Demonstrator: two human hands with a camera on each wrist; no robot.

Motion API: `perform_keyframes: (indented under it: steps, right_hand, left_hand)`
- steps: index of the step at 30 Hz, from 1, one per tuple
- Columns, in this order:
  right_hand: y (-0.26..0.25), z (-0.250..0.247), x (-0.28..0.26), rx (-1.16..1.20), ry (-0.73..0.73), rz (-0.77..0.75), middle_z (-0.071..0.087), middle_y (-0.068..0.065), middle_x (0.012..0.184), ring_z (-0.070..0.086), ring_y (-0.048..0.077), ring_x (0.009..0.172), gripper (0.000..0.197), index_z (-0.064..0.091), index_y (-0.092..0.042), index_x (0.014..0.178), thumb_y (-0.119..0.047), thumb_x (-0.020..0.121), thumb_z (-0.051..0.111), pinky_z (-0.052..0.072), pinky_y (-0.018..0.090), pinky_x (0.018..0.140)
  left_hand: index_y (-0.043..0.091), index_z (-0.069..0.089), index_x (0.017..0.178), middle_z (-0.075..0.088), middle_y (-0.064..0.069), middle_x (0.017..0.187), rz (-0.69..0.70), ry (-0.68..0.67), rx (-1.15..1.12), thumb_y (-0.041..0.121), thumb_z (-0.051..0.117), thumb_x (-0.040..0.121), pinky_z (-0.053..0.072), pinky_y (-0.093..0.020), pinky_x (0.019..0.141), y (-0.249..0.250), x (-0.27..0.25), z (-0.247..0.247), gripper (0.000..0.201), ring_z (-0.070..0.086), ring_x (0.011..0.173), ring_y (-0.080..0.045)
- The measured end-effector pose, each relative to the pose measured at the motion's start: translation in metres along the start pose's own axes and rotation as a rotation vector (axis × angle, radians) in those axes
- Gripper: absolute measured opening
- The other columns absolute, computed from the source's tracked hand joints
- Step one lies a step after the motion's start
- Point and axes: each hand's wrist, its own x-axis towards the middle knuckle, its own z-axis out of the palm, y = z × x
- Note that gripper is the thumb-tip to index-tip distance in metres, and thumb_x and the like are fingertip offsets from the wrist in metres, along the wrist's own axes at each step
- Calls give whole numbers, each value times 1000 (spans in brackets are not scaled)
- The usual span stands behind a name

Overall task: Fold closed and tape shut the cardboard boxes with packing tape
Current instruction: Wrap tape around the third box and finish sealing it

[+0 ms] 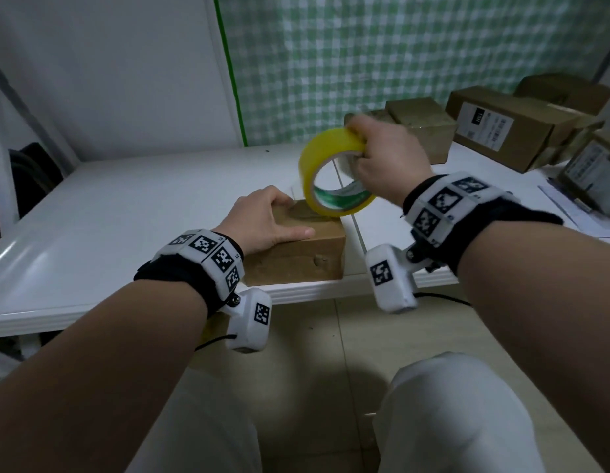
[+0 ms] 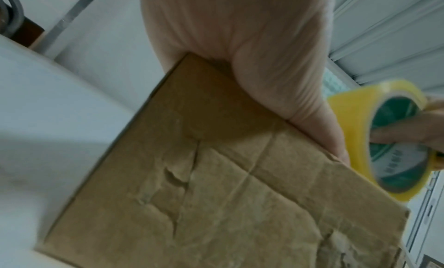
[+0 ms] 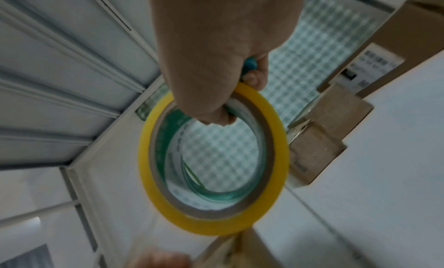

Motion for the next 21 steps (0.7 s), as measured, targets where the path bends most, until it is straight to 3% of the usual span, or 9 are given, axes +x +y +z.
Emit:
perform_keyframes:
  steps: [5,13,18,21]
  right_hand:
    - [21,-15,-11,-237,-58,-22,46,6,85,45,31,75,26,47,-19,109,-11,84,45,34,37,60]
    - [34,0,-10,-278,-90,-52,57,12,100,52,34,79,29,46,-20,112,-12,85,45,38,38,59]
    - [39,1,-14,-348,-117,-67,57,13,100,54,35,77,32,45,-21,114,-7,84,46,38,37,58]
    - [48,10,-28,-383,-176,-13,52,11,94,46,30,71,33,45,-20,114,-5,85,47,35,35,57]
  left_hand:
    - [23,52,119,56,4,117,-6,-11,-9,62,75,59,45,-35,95,-1,1,2,75,52,108,-17]
    - [21,49,121,53,1,119,-18,-19,14,67,72,58,44,-42,98,-1,1,1,81,49,111,-20]
    - [22,48,122,52,1,120,-11,-23,26,70,70,57,43,-42,98,-3,1,2,84,48,112,-21]
    - [22,47,124,51,0,122,-6,-24,36,70,69,59,42,-42,98,-2,1,2,83,47,113,-21]
